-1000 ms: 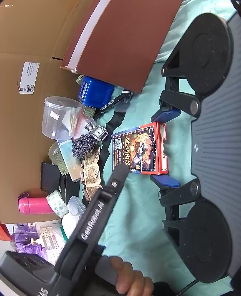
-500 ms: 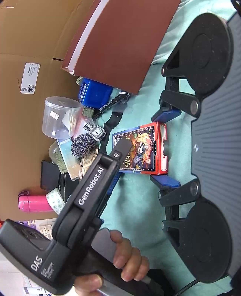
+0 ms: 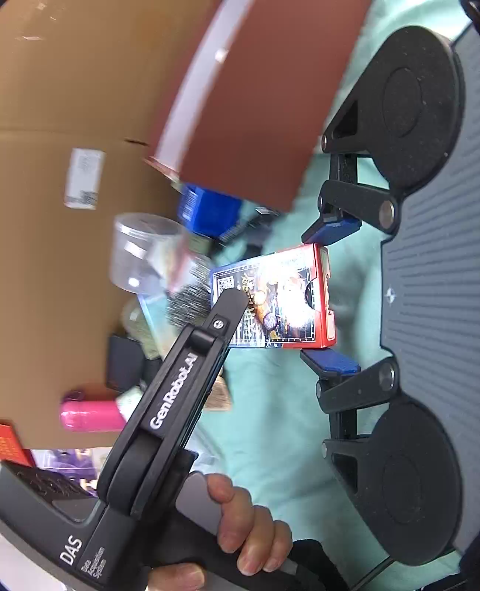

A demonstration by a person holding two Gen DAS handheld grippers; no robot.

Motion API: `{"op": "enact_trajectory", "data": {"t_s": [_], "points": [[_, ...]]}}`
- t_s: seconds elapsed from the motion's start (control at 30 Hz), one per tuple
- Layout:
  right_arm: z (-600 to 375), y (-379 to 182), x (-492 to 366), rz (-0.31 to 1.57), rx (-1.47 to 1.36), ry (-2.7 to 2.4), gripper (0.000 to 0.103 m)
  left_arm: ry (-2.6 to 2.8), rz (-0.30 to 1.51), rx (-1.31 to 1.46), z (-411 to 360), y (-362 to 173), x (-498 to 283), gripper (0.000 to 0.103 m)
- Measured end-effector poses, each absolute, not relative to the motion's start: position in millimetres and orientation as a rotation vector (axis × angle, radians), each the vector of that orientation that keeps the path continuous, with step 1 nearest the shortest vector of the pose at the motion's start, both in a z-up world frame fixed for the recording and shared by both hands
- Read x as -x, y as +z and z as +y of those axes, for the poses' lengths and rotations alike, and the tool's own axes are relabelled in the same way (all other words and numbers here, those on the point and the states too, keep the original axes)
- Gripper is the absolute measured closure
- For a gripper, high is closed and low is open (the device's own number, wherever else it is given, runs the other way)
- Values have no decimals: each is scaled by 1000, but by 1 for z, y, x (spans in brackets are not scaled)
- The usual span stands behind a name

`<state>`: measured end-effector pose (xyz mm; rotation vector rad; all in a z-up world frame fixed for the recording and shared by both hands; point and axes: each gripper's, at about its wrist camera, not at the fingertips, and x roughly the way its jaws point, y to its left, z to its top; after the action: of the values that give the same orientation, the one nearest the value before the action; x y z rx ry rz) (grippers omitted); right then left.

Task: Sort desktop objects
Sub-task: 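Lift the card deck and carry it toward the brown box, then lower the card deck into the box and open the left gripper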

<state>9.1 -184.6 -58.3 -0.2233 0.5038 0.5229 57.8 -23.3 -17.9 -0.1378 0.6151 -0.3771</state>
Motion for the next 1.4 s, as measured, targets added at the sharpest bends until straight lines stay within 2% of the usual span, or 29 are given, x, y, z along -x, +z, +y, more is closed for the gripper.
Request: {"op": "enact_trajectory", "data": {"t_s": [0.2, 0.47, 1.0, 1.13, 1.17, 1.2, 1.23, 1.3, 1.4], "points": [[-201, -28, 1, 372, 219, 469, 44, -418, 491, 104, -42, 20, -54, 58], [-227, -13, -10, 312, 178, 357, 44, -478, 456, 113, -75, 36, -86, 60], [-283, -13, -70, 341, 119, 179, 44, -558, 414, 52, -147, 43, -149, 60], [-291, -16, -98, 362, 93, 123, 44, -558, 462, 87, -156, 36, -175, 59], [-292, -17, -106, 374, 94, 114, 44, -550, 469, 103, -157, 33, -180, 57], [-293, -20, -114, 389, 100, 107, 44, -542, 472, 119, -157, 30, -184, 44], [-292, -23, -120, 404, 113, 89, 44, -532, 474, 139, -155, 28, -186, 25], [-290, -28, -125, 404, 147, 50, 40, -528, 465, 183, -148, 23, -185, 10], [-291, -30, -124, 382, 151, 27, 23, -525, 465, 189, -143, 20, -183, 6]]}}
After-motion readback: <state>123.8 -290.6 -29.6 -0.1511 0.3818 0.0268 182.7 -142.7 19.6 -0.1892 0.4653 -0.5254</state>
